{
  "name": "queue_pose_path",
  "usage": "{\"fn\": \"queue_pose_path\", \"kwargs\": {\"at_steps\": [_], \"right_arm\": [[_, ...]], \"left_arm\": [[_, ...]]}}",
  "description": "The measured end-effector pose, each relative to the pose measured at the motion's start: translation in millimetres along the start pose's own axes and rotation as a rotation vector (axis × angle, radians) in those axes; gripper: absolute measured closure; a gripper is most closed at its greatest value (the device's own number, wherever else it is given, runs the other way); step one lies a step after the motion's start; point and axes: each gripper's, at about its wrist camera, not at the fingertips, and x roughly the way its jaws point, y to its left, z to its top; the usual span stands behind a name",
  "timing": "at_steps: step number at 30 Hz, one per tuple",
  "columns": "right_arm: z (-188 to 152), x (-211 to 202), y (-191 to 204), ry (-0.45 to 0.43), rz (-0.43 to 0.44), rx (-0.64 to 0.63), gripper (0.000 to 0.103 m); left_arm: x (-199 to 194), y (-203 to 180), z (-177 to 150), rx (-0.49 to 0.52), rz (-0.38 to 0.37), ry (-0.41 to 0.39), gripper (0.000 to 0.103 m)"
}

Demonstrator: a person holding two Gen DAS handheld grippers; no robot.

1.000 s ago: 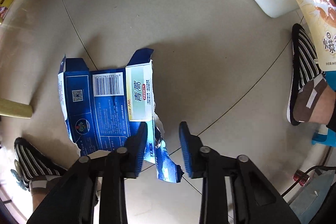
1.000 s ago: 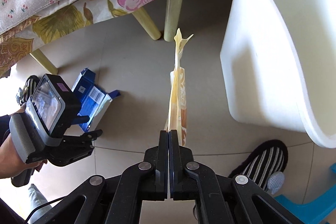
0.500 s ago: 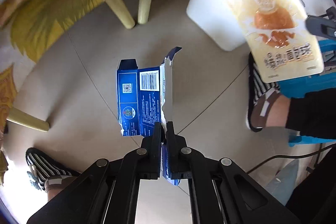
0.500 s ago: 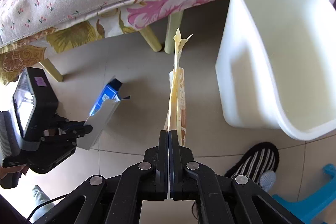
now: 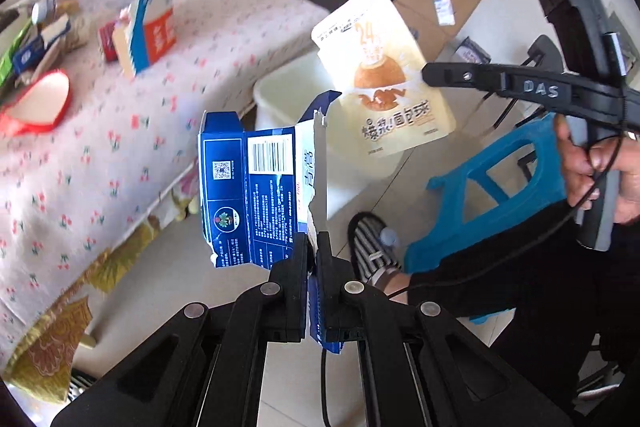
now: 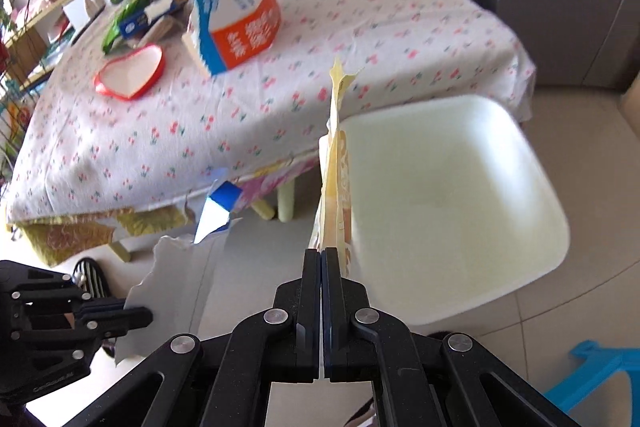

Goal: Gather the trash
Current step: 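Carry the blue box over the white bin and open the left gripper while the right drops the wrapper in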

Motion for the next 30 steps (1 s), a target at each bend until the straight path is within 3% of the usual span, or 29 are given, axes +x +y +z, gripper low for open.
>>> {"fn": "queue_pose_path", "kwargs": {"at_steps": [7,14,18,28,30], "right_arm": [[27.5,-28.4,-46.5,-0.103,-0.103,0.064,0.103],[23.8,-15.7,-93.3,-0.082,-0.134,0.184,0.103],[20.6,-7.8,-109.3,-0.053,-0.159,0.202,0.103],[18.1,8.1,-123.7,0.000,-0.178,0.214,0.103],[20.1,8.5,-125.2,0.000,-0.173,0.222,0.103]], "left_arm": [[-8.2,-40.8,67.4,0.034,-0.131,-0.120,0.100],[45.8,-51.4,111.5,0.002,-0.235,-0.078,0.100],[86.1,-44.8,122.1,-0.042,-0.241,-0.026,0.100],[153.1,-19.9,126.7,-0.092,-0.153,0.072,0.098],[154.8,-15.4,127.6,-0.107,-0.118,0.082,0.089]]}}
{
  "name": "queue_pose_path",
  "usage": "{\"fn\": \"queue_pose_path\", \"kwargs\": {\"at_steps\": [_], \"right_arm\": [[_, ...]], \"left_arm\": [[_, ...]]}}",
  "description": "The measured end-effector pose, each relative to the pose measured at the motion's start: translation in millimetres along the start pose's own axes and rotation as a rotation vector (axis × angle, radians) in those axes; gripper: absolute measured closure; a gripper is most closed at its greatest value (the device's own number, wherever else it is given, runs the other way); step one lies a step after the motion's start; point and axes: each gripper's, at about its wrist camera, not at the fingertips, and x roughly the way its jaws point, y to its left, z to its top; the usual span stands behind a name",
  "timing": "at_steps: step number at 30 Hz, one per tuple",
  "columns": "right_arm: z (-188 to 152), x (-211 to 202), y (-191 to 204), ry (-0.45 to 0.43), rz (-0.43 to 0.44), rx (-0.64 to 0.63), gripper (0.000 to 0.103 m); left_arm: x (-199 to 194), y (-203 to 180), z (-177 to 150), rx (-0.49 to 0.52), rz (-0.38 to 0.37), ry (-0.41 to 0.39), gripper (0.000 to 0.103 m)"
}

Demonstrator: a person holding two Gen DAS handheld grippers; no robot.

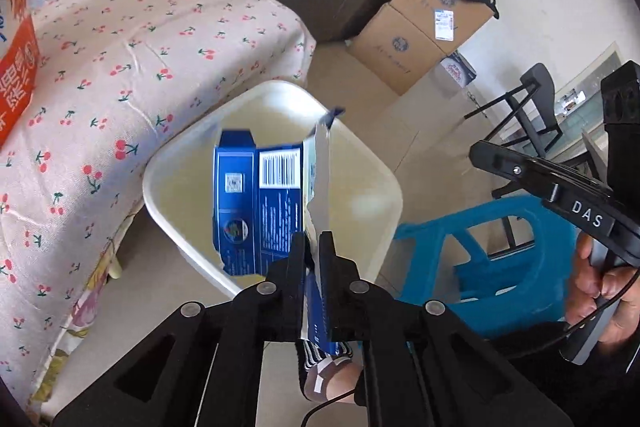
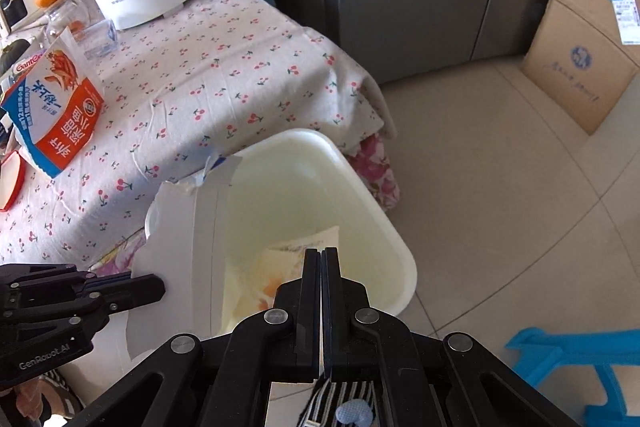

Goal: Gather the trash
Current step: 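Carry the blue box over the white bin and open the left gripper while the right drops the wrapper in, then grasp the red-rimmed lid with the left gripper while the right grasps the brown paper bag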

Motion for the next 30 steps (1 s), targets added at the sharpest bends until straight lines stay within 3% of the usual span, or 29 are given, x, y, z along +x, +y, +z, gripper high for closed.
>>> {"fn": "queue_pose_path", "kwargs": {"at_steps": [2,4,9,11,13,19,25,30], "right_arm": [[2.7,-0.2,0.0,-0.001,0.010,0.009,0.103],[5.4,-0.7,0.7,-0.003,0.020,0.019,0.103],[12.9,-4.5,6.5,-0.009,0.045,0.043,0.102],[16.3,-6.8,12.3,-0.017,0.047,0.042,0.096],[19.8,-9.8,19.1,-0.030,0.051,0.042,0.074],[33.1,-15.4,50.9,-0.067,0.071,0.020,0.033],[47.5,-13.4,95.7,-0.091,0.068,-0.025,0.017],[57.8,-8.7,133.9,-0.100,0.091,-0.048,0.013]], "left_arm": [[-5.9,2.0,0.5,0.004,0.035,-0.010,0.056],[-15.4,4.3,-0.4,0.009,0.070,-0.027,0.041],[-47.4,12.0,-5.3,0.028,0.175,-0.047,0.029],[-61.4,18.4,-8.4,0.025,0.210,-0.054,0.023],[-75.4,25.9,-11.6,0.024,0.248,-0.059,0.018],[-126.0,54.6,-21.4,0.003,0.349,-0.095,0.003],[-178.2,89.5,-24.7,-0.048,0.484,-0.174,0.000],[-213.2,134.4,-27.2,-0.156,0.581,-0.213,0.000]]}}
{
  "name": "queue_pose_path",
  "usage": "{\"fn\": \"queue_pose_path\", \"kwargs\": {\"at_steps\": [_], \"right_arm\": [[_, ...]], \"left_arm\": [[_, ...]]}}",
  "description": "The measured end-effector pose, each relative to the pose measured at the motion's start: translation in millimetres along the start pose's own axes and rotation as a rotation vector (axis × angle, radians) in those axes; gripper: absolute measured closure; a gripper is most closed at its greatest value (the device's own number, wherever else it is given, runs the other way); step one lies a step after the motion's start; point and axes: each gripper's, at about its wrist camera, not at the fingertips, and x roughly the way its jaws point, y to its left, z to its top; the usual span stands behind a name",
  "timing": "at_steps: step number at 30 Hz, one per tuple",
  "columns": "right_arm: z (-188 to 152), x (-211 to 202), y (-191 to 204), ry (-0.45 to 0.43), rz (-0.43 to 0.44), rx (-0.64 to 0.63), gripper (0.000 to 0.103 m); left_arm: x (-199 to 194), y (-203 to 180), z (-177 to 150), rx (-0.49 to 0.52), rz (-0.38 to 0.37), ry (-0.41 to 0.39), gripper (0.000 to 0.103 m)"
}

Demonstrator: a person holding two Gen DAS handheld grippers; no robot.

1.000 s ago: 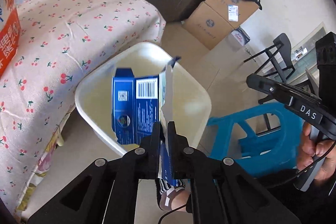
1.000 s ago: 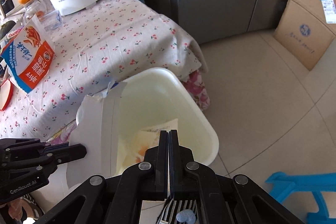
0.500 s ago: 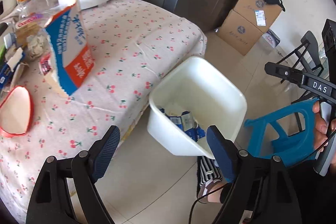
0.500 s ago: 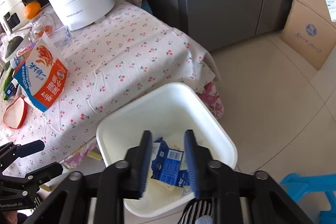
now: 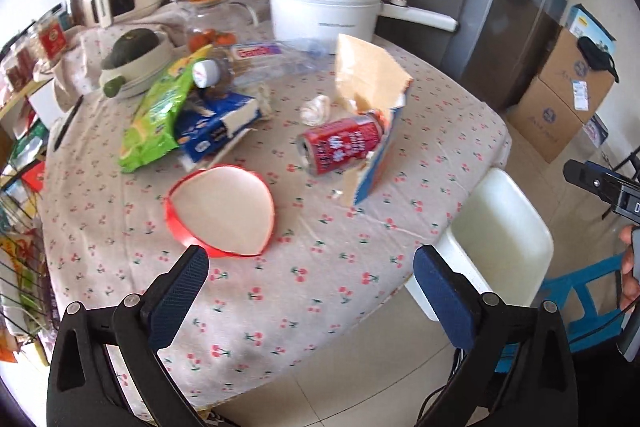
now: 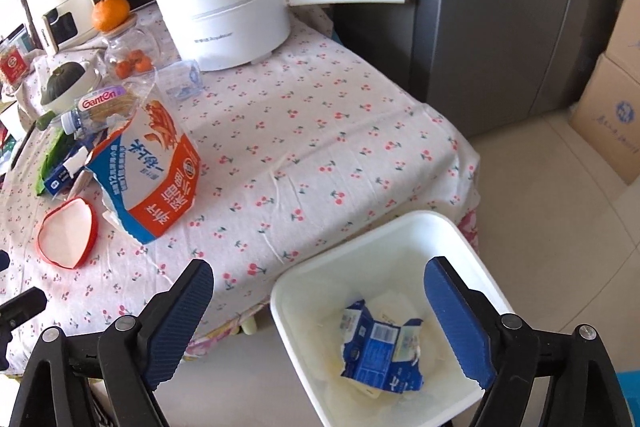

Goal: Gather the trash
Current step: 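Grasp the red-rimmed lid with the left gripper while the right grasps the brown paper bag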

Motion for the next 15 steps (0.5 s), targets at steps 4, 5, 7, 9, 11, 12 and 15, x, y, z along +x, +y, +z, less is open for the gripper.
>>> {"fn": "queue_pose_path", "kwargs": {"at_steps": [4,5,7,9,11,12,15], "right_arm": [[15.1,6.0,25.9,0.014,0.065,0.028,0.008],[18.7,6.9,33.7,0.010,0.072,0.023,0.007],[25.4,9.6,52.7,0.002,0.075,-0.001,0.006],[31.0,15.6,72.3,-0.001,0.083,-0.033,0.005],[34.1,25.3,89.6,0.002,0.095,-0.055,0.005],[34.4,30.7,96.6,0.005,0.102,-0.059,0.005],[37.4,48.7,111.7,0.019,0.119,-0.051,0.005]], "left_arm": [[5.5,38.3,5.8,-0.079,0.046,0.034,0.000],[7.1,47.9,6.4,-0.103,0.054,0.040,0.000],[12.8,62.6,7.0,-0.148,0.063,0.044,0.000],[21.2,75.6,5.5,-0.189,0.074,0.043,0.000],[31.7,87.9,2.4,-0.228,0.078,0.053,0.000],[37.9,93.1,1.7,-0.246,0.078,0.065,0.000],[57.4,108.1,3.9,-0.289,0.061,0.109,0.000]]}}
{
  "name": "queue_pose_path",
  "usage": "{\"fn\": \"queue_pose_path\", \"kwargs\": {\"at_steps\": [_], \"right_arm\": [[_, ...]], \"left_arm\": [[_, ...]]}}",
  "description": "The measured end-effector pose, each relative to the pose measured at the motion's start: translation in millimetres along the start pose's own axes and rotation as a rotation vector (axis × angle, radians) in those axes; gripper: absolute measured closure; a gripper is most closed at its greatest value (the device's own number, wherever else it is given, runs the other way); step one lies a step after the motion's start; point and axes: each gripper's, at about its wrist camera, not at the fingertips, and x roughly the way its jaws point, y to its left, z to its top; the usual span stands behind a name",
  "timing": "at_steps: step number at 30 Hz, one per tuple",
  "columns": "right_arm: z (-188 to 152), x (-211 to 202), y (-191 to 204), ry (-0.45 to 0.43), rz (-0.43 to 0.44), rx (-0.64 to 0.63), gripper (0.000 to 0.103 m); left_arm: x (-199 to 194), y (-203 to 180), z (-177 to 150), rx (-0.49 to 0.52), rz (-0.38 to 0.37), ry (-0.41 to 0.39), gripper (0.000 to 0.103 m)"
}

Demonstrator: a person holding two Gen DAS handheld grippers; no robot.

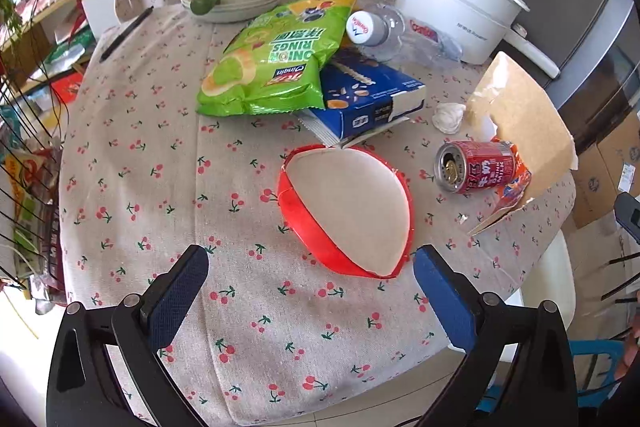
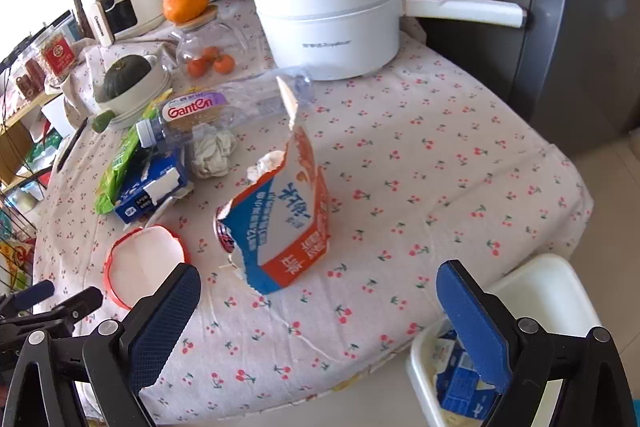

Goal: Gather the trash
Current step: 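Grasp the red-rimmed lid with the left gripper while the right grasps the brown paper bag, then carry the paper bag into the white bin with the right gripper while the left drops the red lid in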

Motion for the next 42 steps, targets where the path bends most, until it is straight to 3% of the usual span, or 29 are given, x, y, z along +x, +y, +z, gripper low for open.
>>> {"fn": "queue_pose_path", "kwargs": {"at_steps": [7,10,15,17,20,29,31,37,42], "right_arm": [[24.3,32.0,18.3,-0.010,-0.029,-0.004,0.005],[31.8,47.9,16.7,0.010,-0.030,0.027,0.005],[39.6,65.2,6.3,0.025,-0.036,0.069,0.005],[39.5,69.8,-0.6,0.036,-0.031,0.088,0.007],[37.6,74.9,-13.2,0.059,0.002,0.123,0.019],[30.7,74.5,-43.6,0.121,-0.006,0.148,0.068],[27.7,75.6,-52.1,0.139,-0.007,0.162,0.091],[23.1,65.4,-77.0,0.129,0.019,0.233,0.100],[23.3,49.5,-90.1,0.105,0.023,0.257,0.101]], "left_arm": [[29.1,17.2,12.5,-0.140,-0.049,0.072,0.000],[37.7,22.3,13.3,-0.220,-0.092,0.090,0.005],[49.8,20.6,9.8,-0.263,-0.168,0.125,0.039],[50.7,17.2,8.3,-0.263,-0.196,0.132,0.062],[50.3,15.1,5.7,-0.265,-0.231,0.131,0.077],[36.9,11.4,2.3,-0.240,-0.289,0.114,0.086],[32.9,11.4,1.4,-0.229,-0.292,0.108,0.087],[19.9,15.5,0.3,-0.202,-0.297,0.082,0.088],[7.9,23.6,-5.2,-0.202,-0.309,0.063,0.088]]}}
